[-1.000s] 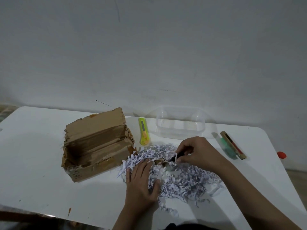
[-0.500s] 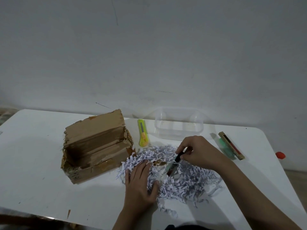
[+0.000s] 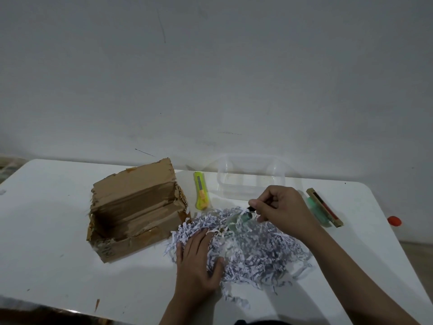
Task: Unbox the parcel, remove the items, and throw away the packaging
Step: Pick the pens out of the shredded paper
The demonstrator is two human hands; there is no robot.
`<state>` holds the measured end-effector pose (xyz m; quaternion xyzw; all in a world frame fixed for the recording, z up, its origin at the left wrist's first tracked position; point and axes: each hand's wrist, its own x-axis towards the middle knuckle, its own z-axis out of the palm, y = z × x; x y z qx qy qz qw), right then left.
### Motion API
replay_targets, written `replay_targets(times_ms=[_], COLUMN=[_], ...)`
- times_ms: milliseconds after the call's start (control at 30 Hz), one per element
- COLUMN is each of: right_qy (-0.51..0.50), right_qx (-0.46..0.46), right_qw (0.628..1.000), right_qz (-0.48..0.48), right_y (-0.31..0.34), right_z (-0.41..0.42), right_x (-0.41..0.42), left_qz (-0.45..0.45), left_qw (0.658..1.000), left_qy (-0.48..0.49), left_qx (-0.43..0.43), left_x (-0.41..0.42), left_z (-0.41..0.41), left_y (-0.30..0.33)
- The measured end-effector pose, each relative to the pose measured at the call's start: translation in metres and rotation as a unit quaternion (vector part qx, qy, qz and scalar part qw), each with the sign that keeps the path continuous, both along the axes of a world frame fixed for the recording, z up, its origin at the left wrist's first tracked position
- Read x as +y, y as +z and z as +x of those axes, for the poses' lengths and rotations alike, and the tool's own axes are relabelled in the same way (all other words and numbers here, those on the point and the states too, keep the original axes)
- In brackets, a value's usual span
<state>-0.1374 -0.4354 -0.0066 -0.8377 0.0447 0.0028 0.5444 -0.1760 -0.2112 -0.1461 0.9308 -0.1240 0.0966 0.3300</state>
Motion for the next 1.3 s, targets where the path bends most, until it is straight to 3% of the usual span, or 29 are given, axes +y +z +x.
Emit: replay_targets(times_ms=[200,667,967,1300], right_qy=[0.011,0.001,-0.042,-0.114], right_qx=[-0.021,-0.016,-0.026,-0.059], right_qw=[0.999,0.996,0.994,0.983], right_qz=[0.025,0.092,0.101,0.134], right_y=[-0.001,-0.017,-0.021,-0.031], right_z=[-0.004,-0.012,-0.01,-0.008], right_x=[-0.003,-0.001,-0.012,-0.029], left_qz=[-0.016,-0.096,-0.053,0.068], left_qw=[1.0,0.977,0.987,0.997], left_qy=[-0.011,-0.037,-0.073,0.003], left_qx=[-0.008,-0.184,-0.13,-0.048], left_x=[0.001,-0.054,-0.039,-0.004], left_z=[0.0,0.02,0.019,0.017], left_y=[0.003,0.053,0.033,0.028])
